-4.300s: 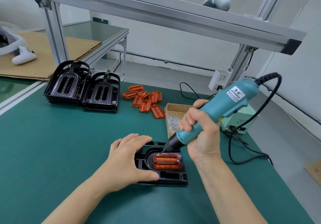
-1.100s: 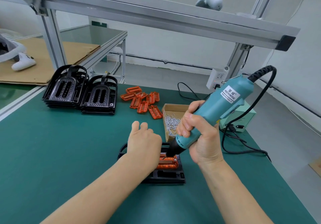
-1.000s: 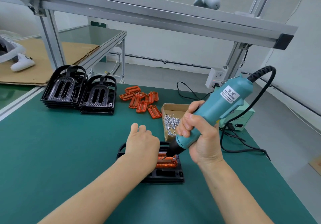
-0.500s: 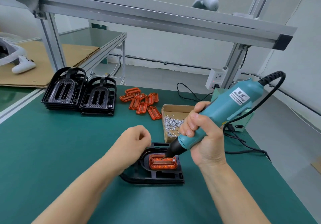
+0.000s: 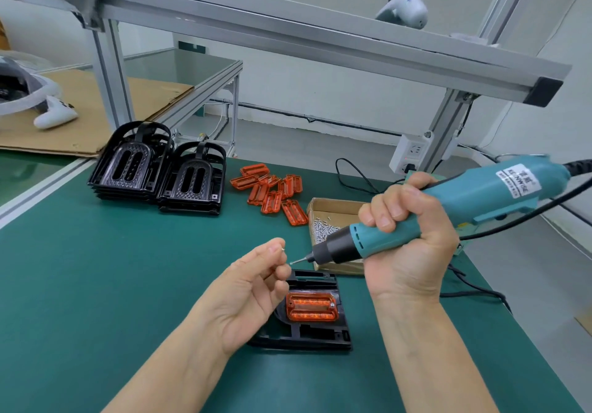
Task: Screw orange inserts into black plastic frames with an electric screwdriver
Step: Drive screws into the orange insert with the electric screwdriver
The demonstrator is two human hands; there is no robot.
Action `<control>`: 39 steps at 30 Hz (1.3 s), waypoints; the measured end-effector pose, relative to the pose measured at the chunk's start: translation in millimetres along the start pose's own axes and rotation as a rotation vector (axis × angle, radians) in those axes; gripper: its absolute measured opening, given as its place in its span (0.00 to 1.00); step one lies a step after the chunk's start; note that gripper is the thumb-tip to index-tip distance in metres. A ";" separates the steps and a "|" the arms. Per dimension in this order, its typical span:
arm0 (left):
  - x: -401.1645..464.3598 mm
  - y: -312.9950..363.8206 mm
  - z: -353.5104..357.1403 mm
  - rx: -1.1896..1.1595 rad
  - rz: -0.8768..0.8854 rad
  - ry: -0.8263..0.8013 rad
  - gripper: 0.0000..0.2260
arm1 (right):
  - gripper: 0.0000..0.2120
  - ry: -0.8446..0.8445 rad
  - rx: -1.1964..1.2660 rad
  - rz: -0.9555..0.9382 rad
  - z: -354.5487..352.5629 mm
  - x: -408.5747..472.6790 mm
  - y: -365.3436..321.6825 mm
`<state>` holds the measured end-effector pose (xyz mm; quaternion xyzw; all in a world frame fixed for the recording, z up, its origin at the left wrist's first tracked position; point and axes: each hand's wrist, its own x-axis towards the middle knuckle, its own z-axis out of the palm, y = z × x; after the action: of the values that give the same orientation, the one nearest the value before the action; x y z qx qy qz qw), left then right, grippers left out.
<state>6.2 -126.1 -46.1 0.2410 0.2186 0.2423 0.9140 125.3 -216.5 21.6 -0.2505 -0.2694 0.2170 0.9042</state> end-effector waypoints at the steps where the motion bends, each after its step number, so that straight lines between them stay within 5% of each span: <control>1: -1.3 -0.5 0.1 -0.028 -0.017 -0.009 0.03 | 0.09 0.002 0.005 -0.008 1.8 0.1 -0.1; 20: -12.0 -11.3 6.9 -0.072 0.004 -0.057 0.03 | 0.08 -0.012 0.007 -0.045 8.6 -0.4 -3.1; 39: -9.3 -14.6 3.1 0.352 0.252 0.017 0.06 | 0.08 0.016 -0.010 -0.040 0.0 4.7 2.7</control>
<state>5.4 -143.4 -49.0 0.4201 0.2333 0.3151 0.8184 128.2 -211.9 21.8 -0.2511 -0.2683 0.1956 0.9092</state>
